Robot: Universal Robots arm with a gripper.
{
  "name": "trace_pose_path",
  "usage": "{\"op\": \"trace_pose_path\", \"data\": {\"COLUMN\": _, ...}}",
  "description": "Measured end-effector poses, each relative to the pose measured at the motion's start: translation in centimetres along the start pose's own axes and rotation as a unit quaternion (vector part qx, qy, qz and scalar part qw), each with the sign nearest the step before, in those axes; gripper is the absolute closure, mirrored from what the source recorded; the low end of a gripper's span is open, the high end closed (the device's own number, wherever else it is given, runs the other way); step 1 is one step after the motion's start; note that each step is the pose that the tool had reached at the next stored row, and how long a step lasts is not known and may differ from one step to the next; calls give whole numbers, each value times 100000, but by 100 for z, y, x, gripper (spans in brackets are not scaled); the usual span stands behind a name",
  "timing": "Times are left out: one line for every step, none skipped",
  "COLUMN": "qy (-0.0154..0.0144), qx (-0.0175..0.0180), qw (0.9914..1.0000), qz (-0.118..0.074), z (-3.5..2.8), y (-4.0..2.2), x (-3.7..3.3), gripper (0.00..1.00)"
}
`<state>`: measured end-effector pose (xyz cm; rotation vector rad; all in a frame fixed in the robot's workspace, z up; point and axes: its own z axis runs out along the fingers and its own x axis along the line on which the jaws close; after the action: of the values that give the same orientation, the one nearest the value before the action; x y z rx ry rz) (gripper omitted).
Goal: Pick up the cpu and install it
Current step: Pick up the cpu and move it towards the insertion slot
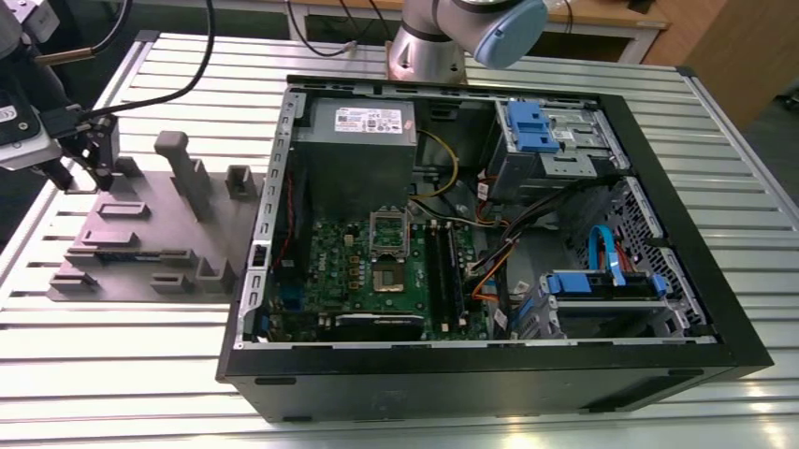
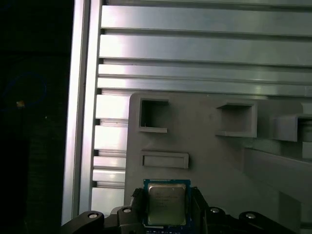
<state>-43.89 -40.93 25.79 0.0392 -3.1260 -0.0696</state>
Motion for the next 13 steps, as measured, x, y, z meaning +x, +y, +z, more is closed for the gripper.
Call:
{"op": "trace_pose_path", "data": {"qy": 0, "qx": 1, "qw": 100000, "qz": 1, "z": -6, "y": 0, "x": 0, "gripper": 53}}
{"op": "trace_pose_path", "data": {"qy": -2, "qx": 0, "qw": 100000, "qz": 0, "z": -11, "y": 1, "x": 0, "gripper": 53}}
{"op": "trace_pose_path", "data": {"qy": -10, "qx": -5, "qw": 100000, "qz": -1, "z": -15, "y": 1, "x": 0, "gripper": 53}}
{"op": "trace_pose_path", "data": {"qy": -2, "qx": -2, "qw": 100000, "qz": 1, "z": -20, "y": 1, "x": 0, "gripper": 53}}
{"op": "trace_pose_path", "data": {"qy": 0, "qx": 0, "qw": 100000, "qz": 2, "z": -25, "y": 1, "x": 0, "gripper": 53}}
{"op": "trace_pose_path", "data": {"qy": 0, "qx": 1, "qw": 100000, "qz": 0, "z": -30, "y": 1, "x": 0, "gripper": 53}}
{"op": "trace_pose_path", "data": {"qy": 5, "qx": 2, "qw": 100000, "qz": -1, "z": -35, "y": 2, "x": 0, "gripper": 53}}
{"op": "trace_pose_path", "data": {"qy": 1, "qx": 2, "qw": 100000, "qz": 0, "z": -40, "y": 2, "x": 1, "gripper": 53}}
{"op": "trace_pose_path", "data": {"qy": -9, "qx": -5, "qw": 100000, "qz": -1, "z": -43, "y": 2, "x": 0, "gripper": 53}}
{"op": "trace_pose_path", "data": {"qy": -12, "qx": -7, "qw": 100000, "qz": 0, "z": -45, "y": 2, "x": 0, "gripper": 53}}
{"op": "trace_pose_path", "data": {"qy": -6, "qx": -3, "qw": 100000, "qz": -1, "z": -49, "y": 2, "x": 1, "gripper": 53}}
{"op": "trace_pose_path", "data": {"qy": 0, "qx": 2, "qw": 100000, "qz": 2, "z": -52, "y": 2, "x": 1, "gripper": 53}}
{"op": "trace_pose_path", "data": {"qy": -2, "qx": 2, "qw": 100000, "qz": -2, "z": -54, "y": 2, "x": 1, "gripper": 53}}
